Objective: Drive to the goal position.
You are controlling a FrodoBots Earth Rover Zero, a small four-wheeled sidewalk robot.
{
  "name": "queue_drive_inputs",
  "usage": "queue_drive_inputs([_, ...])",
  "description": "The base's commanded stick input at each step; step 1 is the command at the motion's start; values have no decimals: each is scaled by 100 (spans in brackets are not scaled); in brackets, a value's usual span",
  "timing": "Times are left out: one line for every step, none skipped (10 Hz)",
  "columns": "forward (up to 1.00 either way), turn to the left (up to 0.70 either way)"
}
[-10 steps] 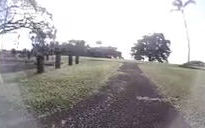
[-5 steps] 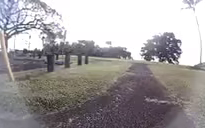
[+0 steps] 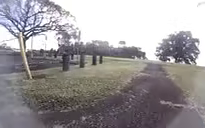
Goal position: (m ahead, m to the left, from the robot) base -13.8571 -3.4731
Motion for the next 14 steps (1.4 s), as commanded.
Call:
queue_drive_inputs([0, 45])
queue_drive_inputs([0, 45])
queue_drive_inputs([0, 45])
queue_drive_inputs([0, 45])
queue_drive_inputs([0, 45])
queue_drive_inputs([0, 45])
queue_drive_inputs([0, 45])
queue_drive_inputs([0, 45])
queue_drive_inputs([0, 45])
queue_drive_inputs([0, 45])
queue_drive_inputs([0, 45])
queue_drive_inputs([0, 45])
queue_drive_inputs([0, 45])
queue_drive_inputs([0, 45])
